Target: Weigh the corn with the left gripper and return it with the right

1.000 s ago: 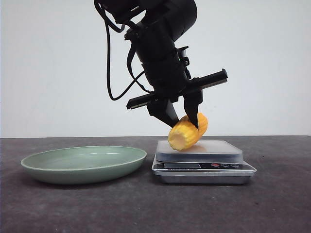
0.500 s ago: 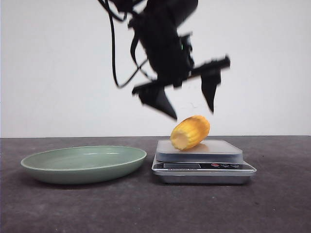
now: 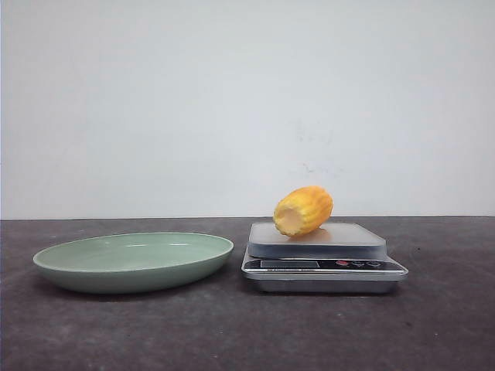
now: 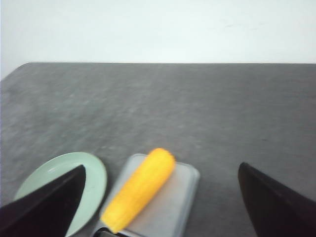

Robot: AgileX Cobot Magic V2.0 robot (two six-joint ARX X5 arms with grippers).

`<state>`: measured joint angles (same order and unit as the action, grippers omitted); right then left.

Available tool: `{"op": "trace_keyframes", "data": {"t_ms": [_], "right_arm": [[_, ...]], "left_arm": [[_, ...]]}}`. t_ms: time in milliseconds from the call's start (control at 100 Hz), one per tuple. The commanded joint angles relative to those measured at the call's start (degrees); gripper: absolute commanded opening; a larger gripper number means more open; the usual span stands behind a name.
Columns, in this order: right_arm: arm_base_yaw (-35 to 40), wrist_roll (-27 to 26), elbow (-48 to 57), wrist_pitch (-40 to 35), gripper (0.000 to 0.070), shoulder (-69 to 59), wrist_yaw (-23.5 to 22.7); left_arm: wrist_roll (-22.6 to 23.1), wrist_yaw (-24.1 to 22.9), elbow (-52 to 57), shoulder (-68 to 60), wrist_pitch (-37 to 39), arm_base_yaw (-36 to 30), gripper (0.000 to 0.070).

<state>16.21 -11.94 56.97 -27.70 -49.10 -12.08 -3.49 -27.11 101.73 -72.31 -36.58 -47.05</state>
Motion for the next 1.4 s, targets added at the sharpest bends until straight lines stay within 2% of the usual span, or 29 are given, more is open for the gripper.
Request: {"op": "trace_keyframes", "data": {"t_ms": [0, 140, 230, 300, 400, 590, 740, 860, 960, 1020, 1390], "right_arm": [[2.67, -1.22, 1.11, 1.90, 0.0625, -2.49, 0.37], [8.33, -2.40, 1.11, 5.11, 0.0625, -8.17, 3.58], [11.58, -2.43, 1.11, 7.04, 0.0625, -12.04, 6.54], [13.38, -2.43, 1.11, 8.68, 0.0625, -14.95, 8.37], [15.06, -2.45, 1.11, 10.29, 0.0625, -18.62, 11.19], [15.91, -2.38, 1.11, 11.10, 0.0625, -25.07, 14.82], [15.91, -2.40, 1.11, 12.04, 0.0625, -30.08, 15.08], [15.98, -2.60, 1.11, 13.49, 0.0625, -34.01, 14.91], [16.20, -2.84, 1.11, 14.97, 0.0625, -37.07, 13.90], [16.59, -3.32, 1.11, 15.67, 0.0625, -39.08, 13.64], [17.79, -6.99, 1.11, 18.43, 0.0614, -43.28, 13.84]], "left_arm": [[4.74, -5.11, 2.84, 3.39, -4.07, -0.61, 0.0487], [8.44, -14.88, 5.33, 11.63, -11.47, -0.61, 0.0486], [8.66, -19.52, 5.46, 16.63, -16.22, -0.61, 0.0486], [7.32, -22.73, 5.46, 20.28, -21.05, -0.59, 0.0486], [2.01, -25.03, 5.46, 25.11, -29.40, -0.59, 0.0486], [-13.79, -24.96, 5.31, 31.85, -47.12, -0.42, 0.0486], [-16.81, -17.88, 1.99, 37.05, -47.25, 2.19, 0.0483], [-18.32, -16.15, -2.23, 40.85, -47.25, 5.20, 0.0482], [-19.91, -13.16, -7.80, 44.35, -47.25, 7.19, 0.0481], [-21.66, -9.68, -13.64, 47.50, -47.25, 9.01, 0.0480], [-25.99, -6.43, -34.56, 54.75, -46.95, 11.37, 0.0481]]}}
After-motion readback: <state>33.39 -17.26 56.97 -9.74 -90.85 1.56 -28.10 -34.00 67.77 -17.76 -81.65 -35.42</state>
